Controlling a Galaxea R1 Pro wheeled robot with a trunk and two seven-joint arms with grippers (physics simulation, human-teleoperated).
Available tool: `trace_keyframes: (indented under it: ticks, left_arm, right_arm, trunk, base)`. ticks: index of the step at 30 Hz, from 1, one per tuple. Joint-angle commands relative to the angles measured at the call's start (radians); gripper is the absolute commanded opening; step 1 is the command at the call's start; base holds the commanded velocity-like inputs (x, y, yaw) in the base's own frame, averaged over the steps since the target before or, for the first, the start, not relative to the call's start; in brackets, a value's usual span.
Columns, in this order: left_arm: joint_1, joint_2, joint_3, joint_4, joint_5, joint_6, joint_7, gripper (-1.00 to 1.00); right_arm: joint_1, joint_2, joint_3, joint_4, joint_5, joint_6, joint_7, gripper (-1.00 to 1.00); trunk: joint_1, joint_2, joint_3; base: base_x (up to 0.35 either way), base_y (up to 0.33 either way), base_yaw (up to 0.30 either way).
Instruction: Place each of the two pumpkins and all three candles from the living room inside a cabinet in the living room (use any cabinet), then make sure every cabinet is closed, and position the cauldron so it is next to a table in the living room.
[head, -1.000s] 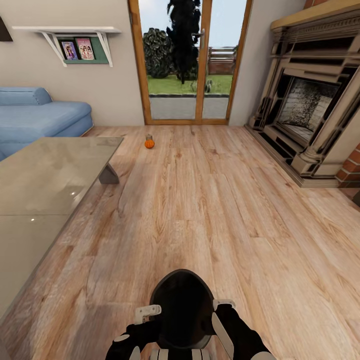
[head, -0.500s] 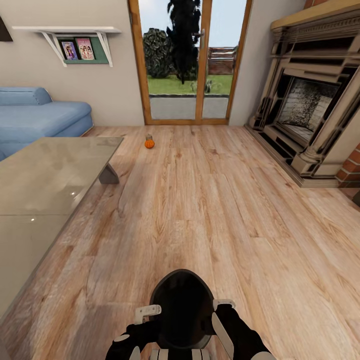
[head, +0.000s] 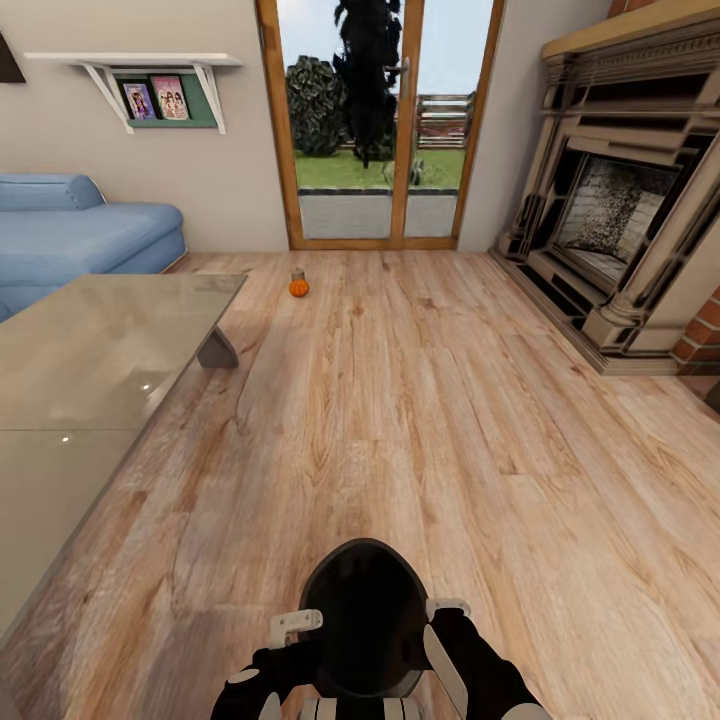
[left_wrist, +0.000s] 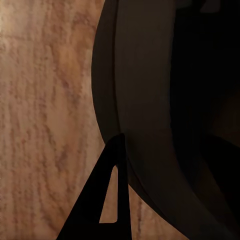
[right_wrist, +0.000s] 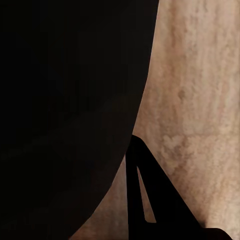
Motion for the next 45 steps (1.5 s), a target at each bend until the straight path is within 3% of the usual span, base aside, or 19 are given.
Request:
trace_keyframes:
  ticks: [1,5,9,32,35,45]
  left_arm:
    - [0.0,0.0,0.001,0.0,-0.006,0.001,0.003,-1.0]
    - [0.0,0.0,0.001,0.0,-0.006,0.001,0.003,-1.0]
    - [0.0,0.0,0.001,0.0,-0.006,0.001,0.003,-1.0]
    - [0.0,0.0,0.001,0.0,-0.006,0.001,0.003,-1.0]
    - [0.0,0.0,0.001,0.0,-0.006,0.001,0.003,-1.0]
    - [0.0,0.0,0.001,0.0,-0.006,0.001,0.002,-1.0]
  right_arm:
    - [0.0,0.0,0.0,0.0,0.003,0.001,0.0,-1.0]
    - [0.0,0.0,0.0,0.0,0.003,0.001,0.0,-1.0]
    - [0.0,0.0,0.0,0.0,0.003,0.001,0.0,-1.0]
    - [0.0,0.0,0.0,0.0,0.003,0.001,0.0,-1.0]
    - [0.0,0.0,0.0,0.0,0.003,0.001,0.0,-1.0]
    - [0.0,0.0,0.0,0.0,0.003,0.001,0.0,-1.0]
  trunk:
    - [0.0,0.0,0.0]
    - [0.0,0.0,0.0]
    - [-0.002,0.001,0.015]
    - [-0.002,0.001,0.015]
    - [-0.003,0.002,0.027]
    - [-0.003,0.002,0.027]
  base:
    - [0.0,0.0,0.0]
    - [0.0,0.0,0.0]
    - [0.0,0.0,0.0]
    - [0.0,0.0,0.0]
    - [0.0,0.0,0.0]
    - [0.0,0.0,0.0]
